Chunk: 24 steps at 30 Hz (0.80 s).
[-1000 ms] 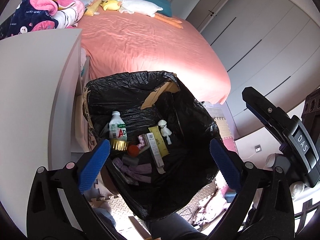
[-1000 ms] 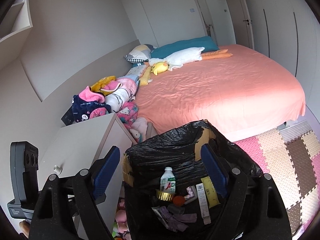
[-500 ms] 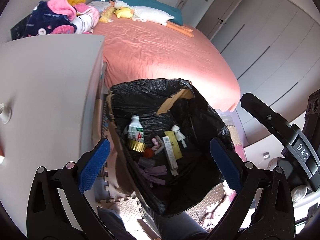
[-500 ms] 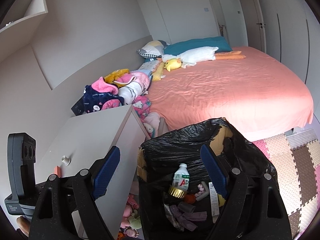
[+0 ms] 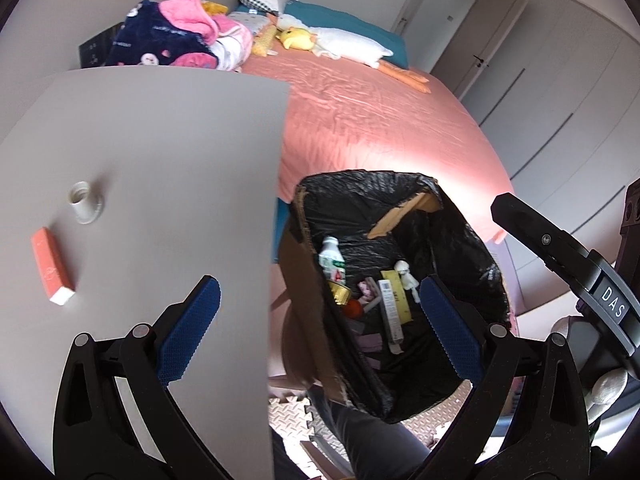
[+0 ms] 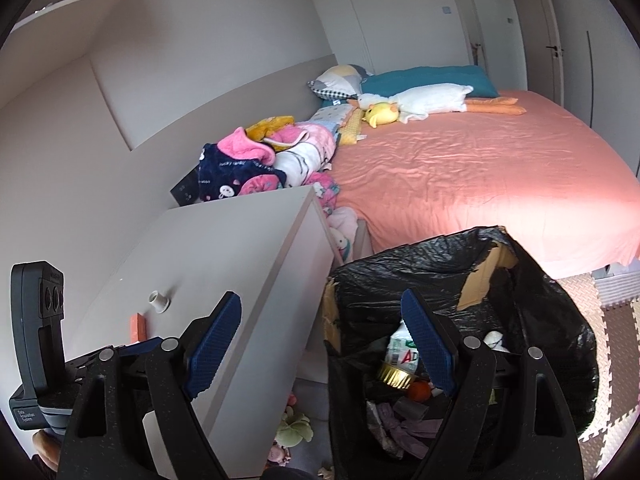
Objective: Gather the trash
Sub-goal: 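Move both grippers back to the desk toward the pink box and white cup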
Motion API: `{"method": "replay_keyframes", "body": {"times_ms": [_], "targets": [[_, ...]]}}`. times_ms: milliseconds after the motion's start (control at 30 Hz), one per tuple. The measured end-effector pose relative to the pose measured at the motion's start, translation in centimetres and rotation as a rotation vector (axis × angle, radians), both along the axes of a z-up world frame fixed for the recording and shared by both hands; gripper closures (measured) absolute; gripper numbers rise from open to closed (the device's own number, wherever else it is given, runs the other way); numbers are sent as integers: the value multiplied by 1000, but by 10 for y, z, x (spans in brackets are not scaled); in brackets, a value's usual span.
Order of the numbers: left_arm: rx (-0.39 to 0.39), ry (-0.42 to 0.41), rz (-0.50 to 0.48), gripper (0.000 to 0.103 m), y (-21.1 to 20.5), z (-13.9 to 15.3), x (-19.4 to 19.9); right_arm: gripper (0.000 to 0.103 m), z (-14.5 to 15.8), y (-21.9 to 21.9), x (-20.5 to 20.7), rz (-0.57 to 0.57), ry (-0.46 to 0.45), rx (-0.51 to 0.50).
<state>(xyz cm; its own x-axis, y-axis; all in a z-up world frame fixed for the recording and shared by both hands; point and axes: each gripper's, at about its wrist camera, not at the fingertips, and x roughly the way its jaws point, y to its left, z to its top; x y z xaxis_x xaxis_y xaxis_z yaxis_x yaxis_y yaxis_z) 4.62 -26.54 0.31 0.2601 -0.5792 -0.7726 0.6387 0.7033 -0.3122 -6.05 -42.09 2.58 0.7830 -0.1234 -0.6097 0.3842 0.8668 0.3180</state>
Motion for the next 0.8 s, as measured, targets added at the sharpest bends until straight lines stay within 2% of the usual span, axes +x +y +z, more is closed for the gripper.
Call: {"method": "replay_keyframes", "body": {"times_ms": [367, 500, 800], "targets": [[50, -62, 168, 6, 55, -4, 26, 21, -9, 44, 40, 97, 14, -29], [87, -98, 215, 6, 69, -4, 34, 24, -14, 55, 54, 125, 27, -19], [127, -114, 307, 13, 102, -12, 53, 25, -24, 74, 80, 174, 64, 4]]}}
